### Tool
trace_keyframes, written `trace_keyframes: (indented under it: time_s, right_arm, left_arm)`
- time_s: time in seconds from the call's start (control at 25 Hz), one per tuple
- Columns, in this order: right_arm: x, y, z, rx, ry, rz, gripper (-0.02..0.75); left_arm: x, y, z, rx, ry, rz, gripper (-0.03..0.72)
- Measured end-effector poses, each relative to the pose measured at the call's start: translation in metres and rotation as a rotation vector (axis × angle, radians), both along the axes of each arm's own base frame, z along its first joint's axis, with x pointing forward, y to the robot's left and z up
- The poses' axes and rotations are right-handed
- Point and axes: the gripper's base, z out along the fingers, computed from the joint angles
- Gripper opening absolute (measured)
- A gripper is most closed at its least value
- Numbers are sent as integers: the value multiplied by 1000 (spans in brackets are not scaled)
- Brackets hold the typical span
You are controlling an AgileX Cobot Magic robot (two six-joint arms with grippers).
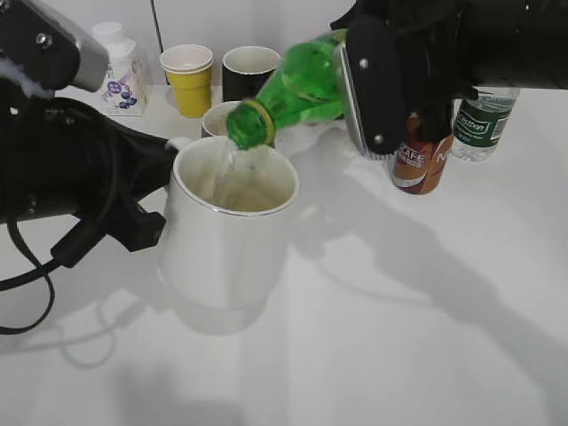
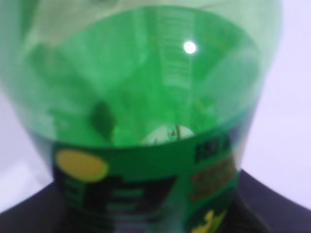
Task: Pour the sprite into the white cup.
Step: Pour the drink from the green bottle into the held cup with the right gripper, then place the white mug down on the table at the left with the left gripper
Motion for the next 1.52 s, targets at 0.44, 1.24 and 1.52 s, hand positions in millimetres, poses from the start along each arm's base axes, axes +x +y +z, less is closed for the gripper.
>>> trace_keyframes:
  time_s: [0.44,1.24,1.52]
  right_arm:
    - [1,-1,1,345,246,-185,395]
    - [-17,-9,-49,1288,894,-533,395]
    - [-2,-2,-70,1417,897,-525,395]
  left_arm:
    - [9,8,6,-37,-61,4,50]
    - [80,89,19,-199,-197,314,50]
    - [106,111,-8,-243,-171,364,50]
